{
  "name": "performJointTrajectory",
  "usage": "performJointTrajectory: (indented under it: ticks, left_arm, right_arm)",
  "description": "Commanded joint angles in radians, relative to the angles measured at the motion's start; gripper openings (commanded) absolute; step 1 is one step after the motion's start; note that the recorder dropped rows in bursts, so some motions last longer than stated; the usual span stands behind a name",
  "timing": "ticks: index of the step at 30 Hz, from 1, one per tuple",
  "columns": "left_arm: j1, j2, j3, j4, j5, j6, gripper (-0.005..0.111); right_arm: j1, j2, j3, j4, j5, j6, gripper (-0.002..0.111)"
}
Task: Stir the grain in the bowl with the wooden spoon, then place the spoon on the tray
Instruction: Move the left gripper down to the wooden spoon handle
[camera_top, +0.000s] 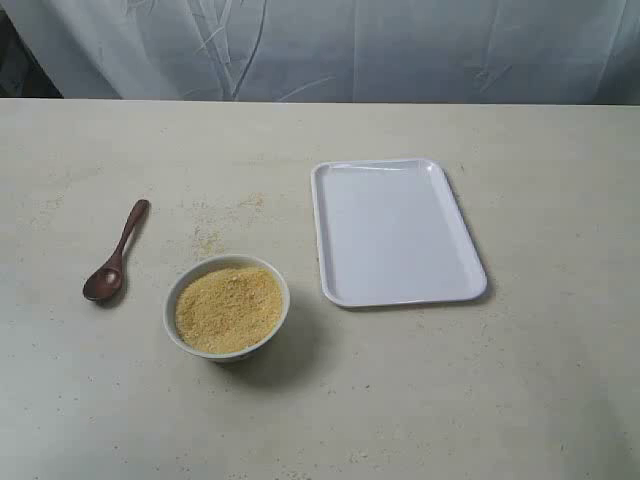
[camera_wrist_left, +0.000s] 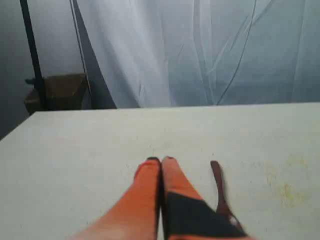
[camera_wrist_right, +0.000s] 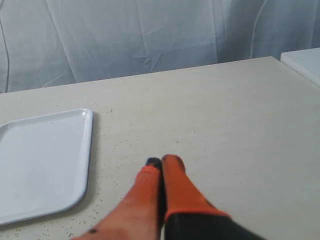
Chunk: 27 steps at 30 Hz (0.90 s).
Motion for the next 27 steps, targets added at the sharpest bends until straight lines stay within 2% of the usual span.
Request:
performJointTrajectory:
  ticks: [1,7,11,15,17,18,19,20,21,22,23,24,25,26,27]
  left_arm:
    - [0.000,-0.005,0.002,-0.031,-0.146,-0.002,0.000]
    - [0.000,-0.005,0.002,-0.031,-0.331,-0.004,0.000]
    - [0.000,-0.005,0.002,-0.057,-0.364,-0.069,0.000]
    - [0.000,-0.005,0.002,-0.188,-0.471,-0.106,0.000]
    - [0.000,-0.005,-0.026,-0.280,-0.472,-0.092,0.000]
    - [0.000,0.014,-0.134,-0.295,-0.360,-0.011,0.000]
    - [0.000,0.045,-0.188,-0.293,-0.272,0.030,0.000]
    - [0.000,0.158,-0.335,-0.280,-0.088,0.091,0.000]
    - [0.000,0.217,-0.409,-0.261,-0.022,0.093,0.000]
    - [0.000,0.382,-0.552,-0.188,0.153,0.093,0.000]
    - [0.000,0.470,-0.619,-0.151,0.241,0.093,0.000]
    - [0.000,0.632,-0.730,-0.095,0.395,0.093,0.000]
    - [0.000,0.722,-0.782,-0.073,0.475,0.093,0.000]
    - [0.000,0.898,-0.858,-0.041,0.575,0.093,0.000]
    - [0.000,1.014,-0.897,-0.025,0.616,0.081,0.000]
  right_arm:
    - [-0.002,-0.006,0.004,0.000,-0.008,-0.001,-0.001]
    - [-0.002,-0.006,0.004,0.000,-0.008,-0.001,-0.001]
    - [-0.002,-0.006,0.004,0.000,-0.008,-0.001,-0.001]
    - [-0.002,-0.006,0.004,0.000,-0.008,-0.001,-0.001]
    - [-0.002,-0.006,0.004,0.000,-0.008,-0.001,-0.001]
    - [-0.002,-0.006,0.004,0.000,-0.008,-0.001,-0.001]
    - [-0.002,-0.006,0.004,0.000,-0.008,-0.001,-0.001]
    - [-0.002,-0.006,0.004,0.000,-0.008,-0.001,-0.001]
    - [-0.002,-0.006,0.004,0.000,-0.008,-0.001,-0.001]
    - [-0.002,-0.006,0.004,0.000,-0.008,-0.001,-0.001]
    - [-0.002,-0.006,0.004,0.000,-0.008,-0.001,-0.001]
    - [-0.002,-0.006,0.004,0.000,-0.008,-0.001,-0.001]
    - [-0.002,-0.006,0.004,0.000,-0.008,-0.001,-0.001]
    - [-0.002,-0.006,0.004,-0.002,-0.008,-0.001,-0.001]
    - [-0.002,-0.006,0.004,-0.004,-0.008,-0.001,-0.001]
